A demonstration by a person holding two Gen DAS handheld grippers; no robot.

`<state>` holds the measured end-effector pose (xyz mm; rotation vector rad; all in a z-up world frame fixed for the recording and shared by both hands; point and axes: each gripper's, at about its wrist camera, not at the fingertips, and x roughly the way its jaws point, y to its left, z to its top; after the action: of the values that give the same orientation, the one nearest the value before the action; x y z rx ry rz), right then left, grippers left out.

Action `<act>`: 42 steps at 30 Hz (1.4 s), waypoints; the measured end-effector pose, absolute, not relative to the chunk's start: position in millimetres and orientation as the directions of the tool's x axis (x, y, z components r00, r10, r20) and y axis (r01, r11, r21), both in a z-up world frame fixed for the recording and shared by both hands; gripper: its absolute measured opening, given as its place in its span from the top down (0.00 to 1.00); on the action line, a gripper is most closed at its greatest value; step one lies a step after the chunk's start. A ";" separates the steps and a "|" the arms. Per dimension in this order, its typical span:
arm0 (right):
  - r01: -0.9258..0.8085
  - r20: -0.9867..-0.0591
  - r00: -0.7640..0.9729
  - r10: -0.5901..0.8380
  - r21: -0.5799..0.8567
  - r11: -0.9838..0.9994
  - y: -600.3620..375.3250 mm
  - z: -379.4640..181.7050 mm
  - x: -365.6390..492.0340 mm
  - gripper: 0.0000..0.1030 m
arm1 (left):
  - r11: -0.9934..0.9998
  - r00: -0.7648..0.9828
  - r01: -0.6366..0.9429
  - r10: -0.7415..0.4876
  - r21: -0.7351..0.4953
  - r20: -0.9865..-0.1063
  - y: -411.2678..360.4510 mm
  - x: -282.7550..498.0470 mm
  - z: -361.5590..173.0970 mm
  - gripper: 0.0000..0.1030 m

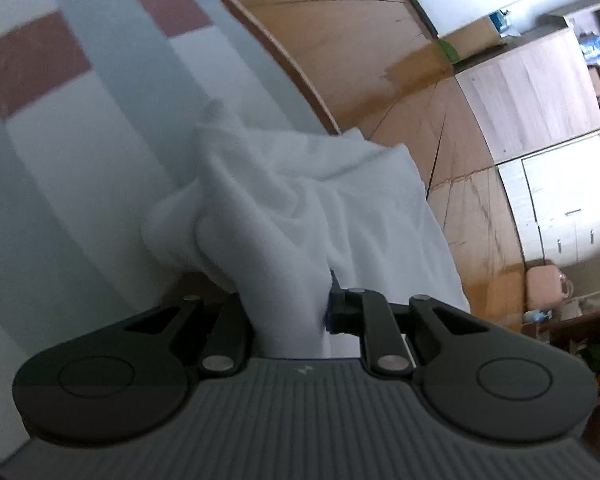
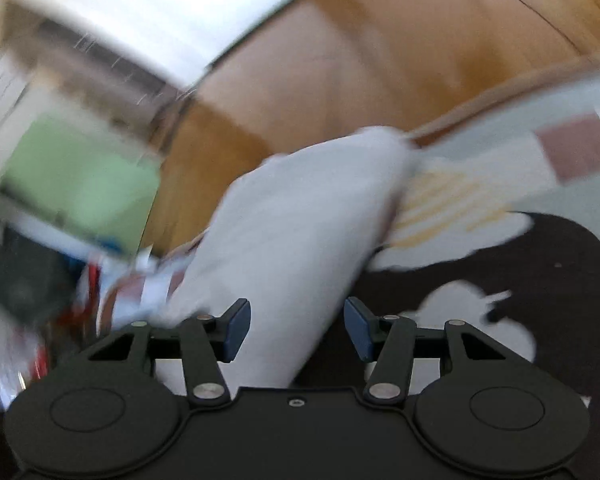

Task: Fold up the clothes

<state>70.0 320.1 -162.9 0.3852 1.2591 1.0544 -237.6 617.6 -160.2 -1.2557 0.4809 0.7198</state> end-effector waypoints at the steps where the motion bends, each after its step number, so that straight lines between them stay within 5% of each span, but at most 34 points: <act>1: -0.382 -0.570 -0.047 0.821 0.769 0.512 319.0 -172.4 84.2 0.44 | 0.134 0.697 -0.714 0.219 -0.687 -0.683 621.3 -239.3 -162.4 0.85; 8: -0.302 -0.566 -0.065 0.822 0.796 0.525 350.6 -197.4 111.5 0.42 | -0.019 0.769 -0.615 0.208 -0.788 -0.605 626.8 -250.1 -191.0 0.82; 16: -0.322 -0.503 -0.088 0.860 0.831 0.453 398.8 -225.2 130.9 0.20 | -0.043 0.820 -0.552 0.152 -0.833 -0.552 646.7 -244.7 -208.6 0.76; 17: -0.292 -0.494 -0.067 0.867 0.840 0.457 403.0 -226.6 132.3 0.25 | -0.040 0.824 -0.547 0.146 -0.836 -0.547 648.5 -243.9 -209.7 0.76; 18: -0.288 -0.511 -0.043 0.859 0.829 0.479 407.4 -223.8 127.2 0.60 | -0.013 0.824 -0.553 0.141 -0.833 -0.549 649.3 -241.8 -208.2 0.78; 19: -0.286 -0.530 -0.019 0.848 0.815 0.504 411.7 -220.3 121.1 0.77 | 0.034 0.816 -0.570 0.141 -0.821 -0.561 649.0 -237.7 -203.0 0.79; 20: -0.326 -0.536 0.010 0.844 0.796 0.510 412.9 -210.0 110.0 0.81 | 0.087 0.805 -0.590 0.145 -0.803 -0.575 648.0 -232.4 -196.4 0.79; 25: -0.626 -0.538 0.181 0.823 0.582 0.518 407.6 -138.1 48.7 0.82 | 0.312 0.760 -0.647 0.190 -0.696 -0.621 639.5 -208.0 -165.5 0.80; 28: -0.746 -0.546 0.294 0.784 0.382 0.546 402.0 -97.4 15.5 0.83 | 0.443 0.806 -0.580 0.191 -0.684 -0.560 628.4 -201.5 -142.0 0.85; 32: -0.748 -0.581 0.406 0.705 0.233 0.622 381.9 -50.7 -11.9 0.83 | 0.577 0.922 -0.320 0.008 -0.751 -0.386 605.0 -174.1 -112.4 0.86; 42: -0.718 -0.611 0.553 0.566 -0.005 0.696 283.5 43.0 -28.7 0.83 | 0.696 0.918 -0.047 -0.252 -0.716 -0.306 522.8 -126.1 -70.2 0.86</act>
<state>-28.7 283.5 43.0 -0.2676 0.6194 0.7695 -126.1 522.8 -70.2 -0.7978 0.4019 -0.1178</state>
